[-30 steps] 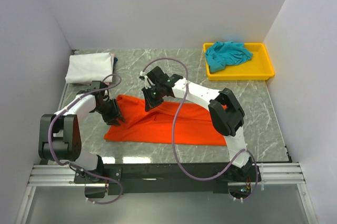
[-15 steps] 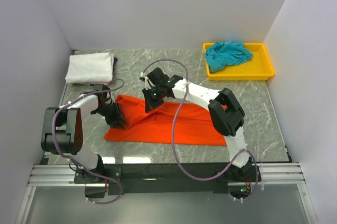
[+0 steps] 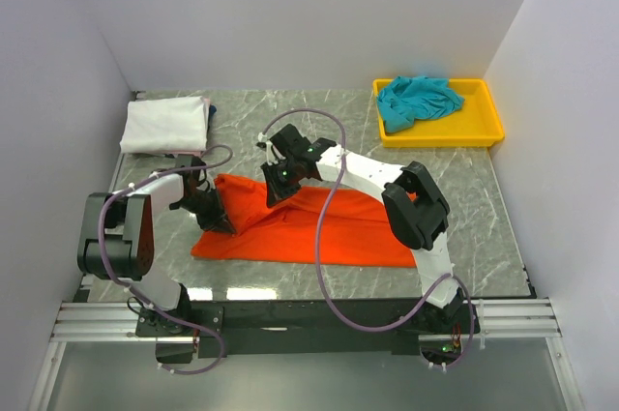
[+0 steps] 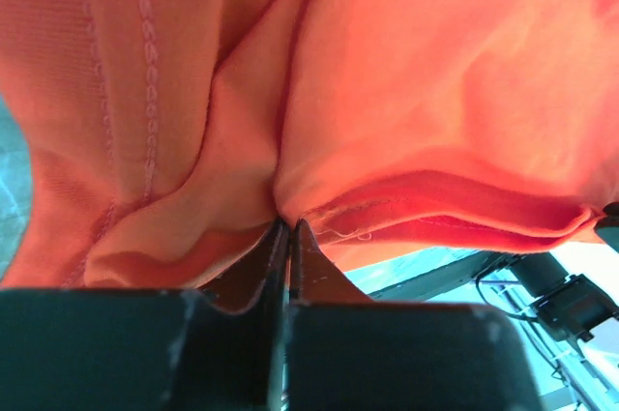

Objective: Fold and stack the t-shirts
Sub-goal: Fold the tshirt

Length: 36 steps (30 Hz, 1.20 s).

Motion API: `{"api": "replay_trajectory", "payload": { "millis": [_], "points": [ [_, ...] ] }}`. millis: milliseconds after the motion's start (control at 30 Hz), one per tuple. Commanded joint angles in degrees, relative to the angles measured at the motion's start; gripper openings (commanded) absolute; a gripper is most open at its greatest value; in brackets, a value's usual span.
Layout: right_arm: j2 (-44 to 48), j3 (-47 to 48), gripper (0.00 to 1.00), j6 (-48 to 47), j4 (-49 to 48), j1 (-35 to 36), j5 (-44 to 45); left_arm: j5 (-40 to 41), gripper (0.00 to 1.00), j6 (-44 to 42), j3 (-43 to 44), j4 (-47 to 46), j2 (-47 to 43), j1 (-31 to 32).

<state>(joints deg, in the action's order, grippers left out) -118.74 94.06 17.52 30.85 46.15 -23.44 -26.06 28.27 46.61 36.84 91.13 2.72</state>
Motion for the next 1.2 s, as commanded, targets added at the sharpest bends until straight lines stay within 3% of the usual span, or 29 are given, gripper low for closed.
{"api": "replay_trajectory", "payload": {
  "millis": [0,433,1167],
  "points": [
    [2.63,-0.9,0.0,-0.12,-0.88,0.43,-0.55,-1.62,0.0,-0.06,-0.38,-1.51,0.8,0.44],
    [8.26,-9.15,0.0,-1.61,-2.99,0.43,-0.38,-1.53,0.0,3.63,-1.43,1.83,-9.21,0.62],
    [5.8,-10.74,0.0,-6.79,-0.79,0.43,-1.43,0.57,0.0,17.08,-10.05,1.66,-20.64,6.15]
  ]
}}
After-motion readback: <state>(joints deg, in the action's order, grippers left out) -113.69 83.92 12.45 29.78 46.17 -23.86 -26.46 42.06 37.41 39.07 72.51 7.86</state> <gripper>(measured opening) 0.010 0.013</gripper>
